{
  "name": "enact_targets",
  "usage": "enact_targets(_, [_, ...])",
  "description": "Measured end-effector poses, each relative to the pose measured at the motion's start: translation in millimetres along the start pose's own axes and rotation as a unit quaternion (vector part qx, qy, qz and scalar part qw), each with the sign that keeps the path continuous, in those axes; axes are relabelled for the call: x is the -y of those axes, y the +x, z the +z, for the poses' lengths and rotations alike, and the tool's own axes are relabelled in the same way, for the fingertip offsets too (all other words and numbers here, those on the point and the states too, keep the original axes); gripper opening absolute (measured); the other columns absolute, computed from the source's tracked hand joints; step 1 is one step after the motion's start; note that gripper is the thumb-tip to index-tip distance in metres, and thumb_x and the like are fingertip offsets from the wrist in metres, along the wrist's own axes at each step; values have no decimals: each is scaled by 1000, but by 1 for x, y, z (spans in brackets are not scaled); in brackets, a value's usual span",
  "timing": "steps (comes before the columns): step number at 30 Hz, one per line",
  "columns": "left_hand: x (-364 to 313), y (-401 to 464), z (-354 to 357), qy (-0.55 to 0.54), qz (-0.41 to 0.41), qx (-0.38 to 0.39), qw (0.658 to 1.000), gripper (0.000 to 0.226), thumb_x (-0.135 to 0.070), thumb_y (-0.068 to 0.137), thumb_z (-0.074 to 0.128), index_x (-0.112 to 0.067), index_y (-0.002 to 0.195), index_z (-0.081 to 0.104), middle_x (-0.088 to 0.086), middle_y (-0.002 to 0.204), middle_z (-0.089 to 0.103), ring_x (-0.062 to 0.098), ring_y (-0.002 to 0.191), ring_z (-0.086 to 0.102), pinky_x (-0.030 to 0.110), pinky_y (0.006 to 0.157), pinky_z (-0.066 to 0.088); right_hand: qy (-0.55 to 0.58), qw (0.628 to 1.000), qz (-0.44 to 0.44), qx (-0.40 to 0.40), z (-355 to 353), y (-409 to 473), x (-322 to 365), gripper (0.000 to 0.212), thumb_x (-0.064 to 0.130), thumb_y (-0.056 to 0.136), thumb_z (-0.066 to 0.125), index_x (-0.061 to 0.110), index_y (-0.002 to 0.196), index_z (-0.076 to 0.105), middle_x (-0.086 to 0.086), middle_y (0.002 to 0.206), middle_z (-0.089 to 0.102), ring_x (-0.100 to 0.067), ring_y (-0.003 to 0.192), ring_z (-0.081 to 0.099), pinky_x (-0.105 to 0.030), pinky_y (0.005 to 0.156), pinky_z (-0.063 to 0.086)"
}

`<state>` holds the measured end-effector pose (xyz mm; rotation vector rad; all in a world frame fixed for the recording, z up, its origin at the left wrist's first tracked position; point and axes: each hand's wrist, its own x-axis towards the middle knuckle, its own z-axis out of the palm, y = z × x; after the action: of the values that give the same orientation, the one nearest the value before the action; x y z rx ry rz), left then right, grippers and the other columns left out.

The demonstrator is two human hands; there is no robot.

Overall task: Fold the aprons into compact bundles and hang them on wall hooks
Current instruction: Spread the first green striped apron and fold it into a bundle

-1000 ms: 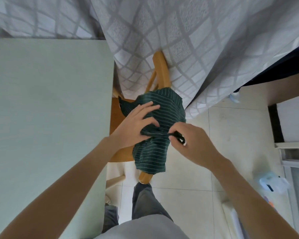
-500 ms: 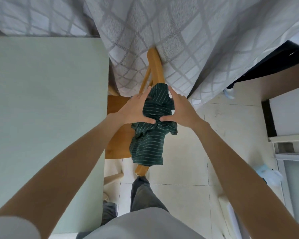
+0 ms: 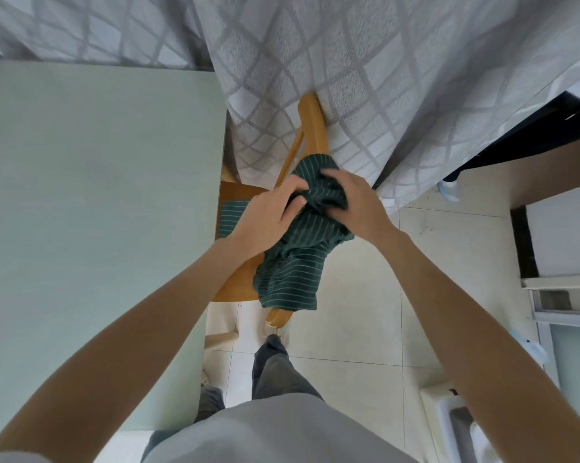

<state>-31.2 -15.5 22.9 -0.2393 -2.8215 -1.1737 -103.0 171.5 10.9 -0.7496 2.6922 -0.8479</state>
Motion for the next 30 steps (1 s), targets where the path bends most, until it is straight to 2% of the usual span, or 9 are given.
enact_targets(2, [-5,2,-5,-67,-74,-8,995,17,-22,100,39,-11,112,44,-9,74,55,2,59,53,26,59,36,-70,996,-33,-40,-7,8,4,32,23,78,70,10,107,65,-10,116,63,-35,108,55,-47,95,41])
enact_targets(4, [-3,1,-15,-186,-126,20,974,22,-25,97,46,-13,113,37,-10,79,53,-8,61,52,17,61,38,-119,991,-47,-42,-17,12,17,24,22,83,65,8,103,63,-10,107,65,-33,100,56,-43,86,43])
enact_targets(6, [2,-1,-29,-223,-140,78,961,63,-30,85,66,-16,133,28,-14,100,55,-13,80,55,8,74,43,-149,987,-48,-38,-30,14,35,22,22,88,58,9,105,54,-9,88,62,-29,81,56,-35,66,38])
enact_targets(8, [4,-3,-40,-157,-140,114,971,94,-35,69,80,-20,143,24,-16,116,54,-4,102,55,11,89,40,-159,985,-58,-18,-43,18,56,22,25,92,54,12,108,47,-4,80,56,-25,70,51,-32,60,32])
enact_targets(12, [15,-1,-56,-35,-122,50,991,22,-26,81,71,-14,98,62,0,93,58,17,93,57,23,76,39,-97,990,-95,31,-61,32,91,30,30,88,61,13,109,46,-2,90,60,-21,74,56,-32,61,40])
enact_targets(16, [28,-10,-78,-150,-182,82,968,35,-18,94,54,-18,129,49,0,117,56,19,113,52,27,92,37,-79,977,-61,189,-74,42,101,54,43,77,73,11,117,55,0,102,63,-16,84,58,-27,69,43])
enact_targets(20, [26,-26,-88,-145,-168,142,965,46,-28,89,62,-19,128,39,-4,114,57,18,109,56,31,95,43,-179,934,-15,311,-57,44,101,48,49,81,66,2,74,60,-5,63,56,-23,61,53,-31,54,39])
enact_targets(24, [28,-39,-100,-83,-148,171,971,83,-31,68,83,-25,135,35,-12,117,56,5,103,54,21,90,40,-131,940,-21,313,-47,38,105,39,44,90,56,8,104,61,-8,94,65,-23,86,60,-31,72,47])
enact_targets(30, [46,-49,-138,136,-123,-38,982,41,-41,82,55,-11,109,60,9,103,60,29,93,58,32,74,41,-34,981,-75,174,-57,51,156,49,52,83,62,17,115,50,0,107,61,-17,95,57,-34,83,47])
